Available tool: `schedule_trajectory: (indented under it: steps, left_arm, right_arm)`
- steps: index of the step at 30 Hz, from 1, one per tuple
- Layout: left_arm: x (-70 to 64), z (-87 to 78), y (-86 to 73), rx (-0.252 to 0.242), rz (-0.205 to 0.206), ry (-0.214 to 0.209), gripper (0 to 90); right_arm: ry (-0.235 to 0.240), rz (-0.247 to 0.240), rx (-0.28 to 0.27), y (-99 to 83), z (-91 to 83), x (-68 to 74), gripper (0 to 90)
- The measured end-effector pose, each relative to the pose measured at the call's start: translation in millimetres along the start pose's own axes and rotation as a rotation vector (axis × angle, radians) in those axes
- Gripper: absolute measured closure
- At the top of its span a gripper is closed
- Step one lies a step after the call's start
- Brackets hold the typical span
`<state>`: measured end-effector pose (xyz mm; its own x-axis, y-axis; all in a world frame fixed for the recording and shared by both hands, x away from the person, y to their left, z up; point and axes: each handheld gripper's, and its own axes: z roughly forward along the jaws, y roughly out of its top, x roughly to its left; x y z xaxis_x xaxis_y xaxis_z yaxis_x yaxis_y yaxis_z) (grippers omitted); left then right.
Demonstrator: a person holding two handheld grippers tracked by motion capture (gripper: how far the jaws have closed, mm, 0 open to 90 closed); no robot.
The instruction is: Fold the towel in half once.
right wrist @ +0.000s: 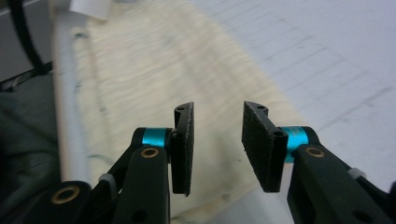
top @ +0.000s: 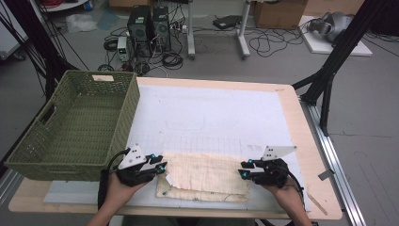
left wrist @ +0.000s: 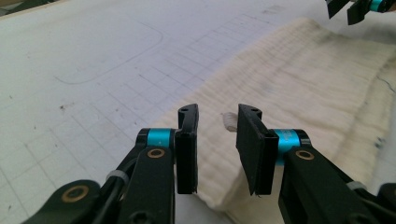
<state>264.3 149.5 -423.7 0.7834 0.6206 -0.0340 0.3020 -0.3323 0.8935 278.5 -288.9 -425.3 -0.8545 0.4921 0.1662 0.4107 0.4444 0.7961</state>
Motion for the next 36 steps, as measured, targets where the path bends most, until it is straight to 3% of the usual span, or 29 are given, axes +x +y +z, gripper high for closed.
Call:
schedule_trajectory:
  steps: [3, 5, 7, 11, 16, 22, 25, 26, 27, 29, 33, 34, 36]
  left_arm:
    - [7.6, 6.3, 3.6, -0.028, -0.034, -0.006, 68.1]
    - [10.6, 4.6, 6.7, -0.06, -0.045, -0.001, 67.6]
    - [12.4, 2.7, 8.5, -0.056, -0.037, 0.001, 67.6]
    - [16.1, 11.1, 4.9, -0.007, -0.031, 0.013, 66.9]
    - [24.1, 31.4, -0.9, 0.074, -0.043, 0.029, 61.1]
    - [30.8, 46.7, -6.5, 0.168, -0.082, 0.047, 57.8]
    - [28.5, 47.7, -5.7, 0.177, -0.071, 0.024, 70.6]
    - [26.7, 47.9, -5.1, 0.179, -0.067, 0.011, 78.9]
    - [23.7, 48.6, -4.4, 0.179, -0.045, 0.024, 83.1]
    - [20.7, 49.4, -2.5, 0.167, -0.036, 0.051, 85.1]
    - [21.6, 54.7, 7.1, 0.101, -0.043, 0.136, 85.6]
    - [23.4, 57.3, 10.7, 0.069, -0.046, 0.169, 85.6]
    - [28.5, 62.3, 17.7, 0.059, -0.051, 0.203, 85.7]
  right_arm:
    - [-0.023, 0.02, -0.01, 0.9, 2.5, -14.2, 60.4]
    - [-0.032, 0.024, -0.012, 0.4, 4.0, -20.1, 58.9]
    - [-0.024, 0.028, -0.01, 0.0, 5.2, -22.7, 57.4]
    - [-0.046, 0.016, 0.002, 0.4, 9.0, -24.9, 55.2]
    - [-0.088, 0.036, 0.026, -1.6, 11.7, -33.9, 51.2]
    - [-0.086, 0.05, 0.081, -3.4, 22.6, -40.3, 51.2]
    - [-0.073, 0.033, 0.082, -2.6, 24.3, -39.1, 64.6]
    - [-0.068, 0.026, 0.088, -2.3, 24.7, -38.0, 71.3]
    - [-0.037, 0.021, 0.091, -1.7, 24.8, -38.4, 79.4]
    - [-0.022, 0.021, 0.105, 0.6, 25.4, -38.0, 82.0]
    - [-0.083, -0.004, 0.115, 13.8, 22.6, -45.1, 83.0]
    - [-0.097, -0.003, 0.102, 18.9, 20.8, -48.7, 83.0]
    - [-0.121, 0.005, 0.079, 31.6, 17.9, -58.7, 83.0]
